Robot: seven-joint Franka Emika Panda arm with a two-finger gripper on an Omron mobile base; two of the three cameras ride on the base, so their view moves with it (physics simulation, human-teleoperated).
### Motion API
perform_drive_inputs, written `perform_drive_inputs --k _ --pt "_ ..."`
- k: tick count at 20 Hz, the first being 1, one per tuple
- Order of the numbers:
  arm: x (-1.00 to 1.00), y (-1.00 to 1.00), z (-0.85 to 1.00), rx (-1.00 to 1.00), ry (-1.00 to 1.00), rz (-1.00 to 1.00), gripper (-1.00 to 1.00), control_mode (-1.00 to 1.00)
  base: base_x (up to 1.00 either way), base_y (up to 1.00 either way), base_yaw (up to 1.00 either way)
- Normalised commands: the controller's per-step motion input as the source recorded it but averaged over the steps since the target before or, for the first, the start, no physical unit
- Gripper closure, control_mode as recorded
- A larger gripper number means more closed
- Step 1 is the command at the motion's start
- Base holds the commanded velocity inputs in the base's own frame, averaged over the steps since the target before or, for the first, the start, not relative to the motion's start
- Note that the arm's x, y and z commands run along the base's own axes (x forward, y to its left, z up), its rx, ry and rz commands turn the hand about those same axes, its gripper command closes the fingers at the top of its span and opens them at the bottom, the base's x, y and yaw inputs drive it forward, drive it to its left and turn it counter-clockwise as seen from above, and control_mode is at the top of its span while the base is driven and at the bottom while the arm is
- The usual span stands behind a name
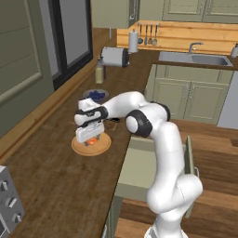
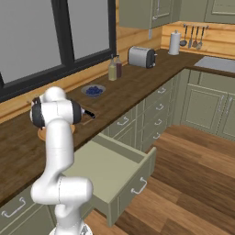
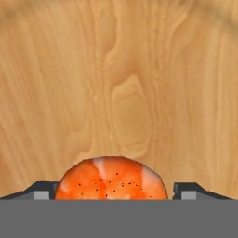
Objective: Pick up the knife from the drawer and place it on the cutting board. Then place the meat from the plate to the cutting board.
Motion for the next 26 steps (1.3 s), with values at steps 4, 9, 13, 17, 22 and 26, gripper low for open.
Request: perform_drive_inputs --k 4,9,13,17,22,26 --pt "-0.17 -0.02 -0.53 -0.02 0.06 0.0 1.0 -1.0 0.0 0.0 0.0" --pt "-0.19 -0.04 0.0 0.0 0.0 0.0 1.0 -1.0 0.0 0.0 0.0" --pt "-0.38 -0.14 0.08 0.0 -0.03 0.0 1.0 -1.0 0.0 0.0 0.0" --pt "-0.07 -0.13 0.58 0.02 -0.08 0.0 1.0 -1.0 0.0 0.0 0.0" --pt "0.08 -0.36 0.46 0.0 -0.09 0.0 1.0 -1.0 0.0 0.0 0.0" --pt "0.3 -0.61 0.1 0.0 -0.05 0.0 1.0 -1.0 0.0 0.0 0.0"
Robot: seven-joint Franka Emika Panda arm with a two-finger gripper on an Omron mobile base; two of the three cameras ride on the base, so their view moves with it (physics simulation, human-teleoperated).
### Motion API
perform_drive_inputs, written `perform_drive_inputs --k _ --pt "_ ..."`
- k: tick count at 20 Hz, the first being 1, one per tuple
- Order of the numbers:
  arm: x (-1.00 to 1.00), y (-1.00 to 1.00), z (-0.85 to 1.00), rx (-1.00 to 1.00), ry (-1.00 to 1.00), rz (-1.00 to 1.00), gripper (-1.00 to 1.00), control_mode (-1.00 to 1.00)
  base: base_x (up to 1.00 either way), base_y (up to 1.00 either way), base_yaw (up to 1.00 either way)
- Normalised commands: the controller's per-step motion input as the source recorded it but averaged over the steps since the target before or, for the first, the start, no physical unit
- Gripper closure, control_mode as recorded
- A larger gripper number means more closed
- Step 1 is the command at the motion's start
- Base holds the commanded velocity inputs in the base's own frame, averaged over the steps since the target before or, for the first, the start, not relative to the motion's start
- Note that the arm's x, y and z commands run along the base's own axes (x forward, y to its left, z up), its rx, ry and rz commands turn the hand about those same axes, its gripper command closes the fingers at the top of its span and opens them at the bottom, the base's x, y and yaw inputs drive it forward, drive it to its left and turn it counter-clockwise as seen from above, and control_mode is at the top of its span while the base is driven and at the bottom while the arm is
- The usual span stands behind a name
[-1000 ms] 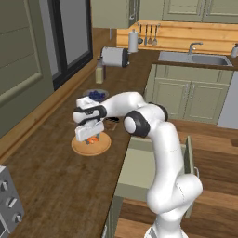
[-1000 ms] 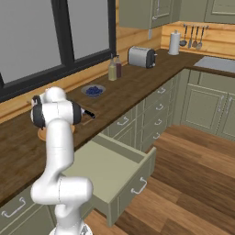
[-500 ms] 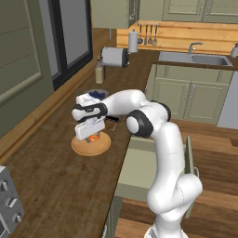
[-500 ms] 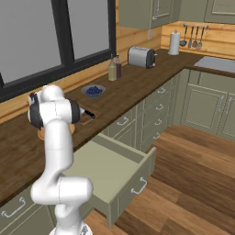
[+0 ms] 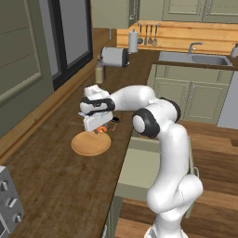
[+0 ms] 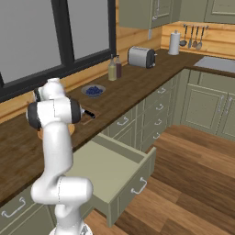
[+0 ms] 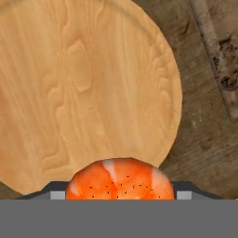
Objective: Pick up the knife from the drawer and place it on the cutting board. Then place the meat from the plate to the cutting board.
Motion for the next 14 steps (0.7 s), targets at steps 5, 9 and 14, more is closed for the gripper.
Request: perform_drive_inputs --k 5,9,14 --pt "0.61 -0.4 0.0 0.0 0.01 -0.07 1.0 -1.0 0.0 0.0 0.0" --pt "0.65 -0.05 0.0 0.0 0.01 -0.1 1.0 -1.0 0.0 0.0 0.0" --pt "0.58 0.0 -0.03 0.0 0.0 -0.08 1.0 -1.0 0.0 0.0 0.0"
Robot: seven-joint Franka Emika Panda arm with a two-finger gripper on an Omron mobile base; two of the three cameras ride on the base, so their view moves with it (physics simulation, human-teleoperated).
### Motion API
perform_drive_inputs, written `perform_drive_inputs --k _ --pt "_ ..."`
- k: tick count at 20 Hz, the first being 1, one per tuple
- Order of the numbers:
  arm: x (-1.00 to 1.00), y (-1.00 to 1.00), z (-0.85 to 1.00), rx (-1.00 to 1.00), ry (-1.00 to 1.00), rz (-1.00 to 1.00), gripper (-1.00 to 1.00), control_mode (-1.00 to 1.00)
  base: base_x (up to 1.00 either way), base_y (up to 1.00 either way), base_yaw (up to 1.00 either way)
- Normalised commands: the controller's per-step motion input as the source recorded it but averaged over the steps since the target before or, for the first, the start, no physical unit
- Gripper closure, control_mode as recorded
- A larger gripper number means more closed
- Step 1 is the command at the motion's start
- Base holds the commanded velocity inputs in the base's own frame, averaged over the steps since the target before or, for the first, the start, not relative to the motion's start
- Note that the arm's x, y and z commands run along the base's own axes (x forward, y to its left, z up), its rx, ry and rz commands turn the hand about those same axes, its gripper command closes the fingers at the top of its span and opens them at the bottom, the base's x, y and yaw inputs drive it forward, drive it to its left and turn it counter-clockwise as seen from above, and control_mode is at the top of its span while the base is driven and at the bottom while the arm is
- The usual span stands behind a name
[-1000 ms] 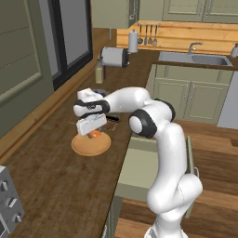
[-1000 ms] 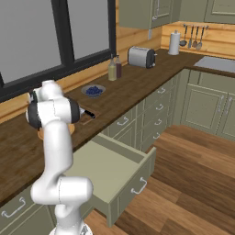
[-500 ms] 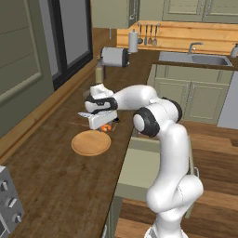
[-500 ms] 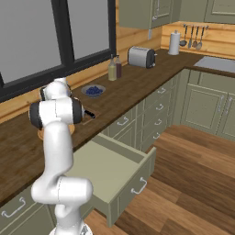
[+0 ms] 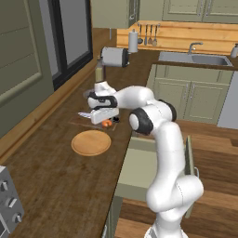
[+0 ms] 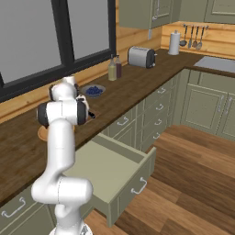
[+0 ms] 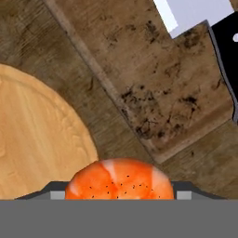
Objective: Pick up the knife from the drawer and place it on the cutting board. Then place the meat from the plate to the cutting board.
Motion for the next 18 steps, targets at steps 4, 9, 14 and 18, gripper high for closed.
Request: perform_drive_inputs --k 4,9,14,18 --pt "0.5 0.0 -0.17 0.0 0.0 -0.01 1.0 -1.0 0.0 0.0 0.0" --pt "0.19 -0.14 -0.37 0.0 0.0 0.0 1.0 -1.0 0.0 0.0 0.0" --pt "0.07 -0.21 -0.38 0.0 0.0 0.0 1.0 -1.0 0.0 0.0 0.0" --pt "0.1 -0.06 -0.19 0.0 0.0 0.0 -1.0 -1.0 0.0 0.0 0.0"
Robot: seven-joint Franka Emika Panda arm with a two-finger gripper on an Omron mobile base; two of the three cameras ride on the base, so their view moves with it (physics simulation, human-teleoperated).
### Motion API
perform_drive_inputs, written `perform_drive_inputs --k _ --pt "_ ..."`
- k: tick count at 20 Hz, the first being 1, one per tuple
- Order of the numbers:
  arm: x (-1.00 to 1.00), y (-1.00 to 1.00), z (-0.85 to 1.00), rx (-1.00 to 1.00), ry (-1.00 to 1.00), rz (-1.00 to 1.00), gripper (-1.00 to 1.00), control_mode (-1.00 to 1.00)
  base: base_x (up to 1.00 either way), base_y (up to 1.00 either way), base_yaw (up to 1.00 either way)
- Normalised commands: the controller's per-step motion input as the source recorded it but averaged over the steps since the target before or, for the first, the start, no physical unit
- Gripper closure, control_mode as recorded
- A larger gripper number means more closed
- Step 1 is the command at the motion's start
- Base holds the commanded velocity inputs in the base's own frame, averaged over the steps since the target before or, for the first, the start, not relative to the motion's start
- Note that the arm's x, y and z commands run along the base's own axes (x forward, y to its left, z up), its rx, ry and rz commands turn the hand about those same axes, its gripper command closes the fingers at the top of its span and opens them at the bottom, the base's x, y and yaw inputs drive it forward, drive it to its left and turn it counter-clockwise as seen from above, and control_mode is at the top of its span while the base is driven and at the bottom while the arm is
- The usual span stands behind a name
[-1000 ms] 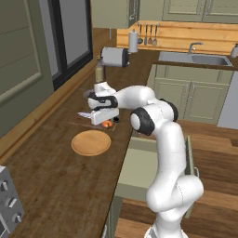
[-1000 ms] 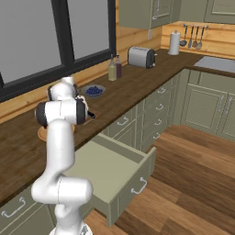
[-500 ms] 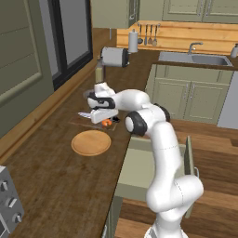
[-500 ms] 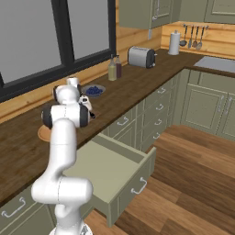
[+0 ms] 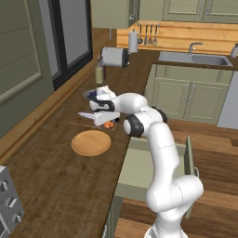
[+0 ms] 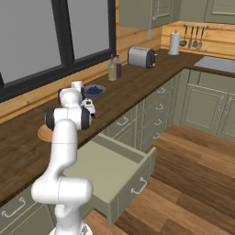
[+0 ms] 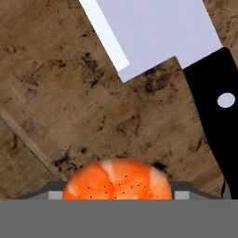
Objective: Pick up the knife from the drawer and place it on the cutting board. Then place the meat from the plate to the cutting board.
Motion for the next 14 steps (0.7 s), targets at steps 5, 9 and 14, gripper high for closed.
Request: perform_drive_inputs --k 5,9,14 --pt "0.1 -0.03 0.0 0.0 -0.02 0.0 -1.0 -1.0 0.0 0.0 0.0" --pt "-0.03 -0.05 0.07 0.0 -0.07 0.0 -1.0 -1.0 0.0 0.0 0.0" --pt "-0.48 0.0 0.18 0.0 -0.14 -0.02 -1.0 -1.0 0.0 0.0 0.0"
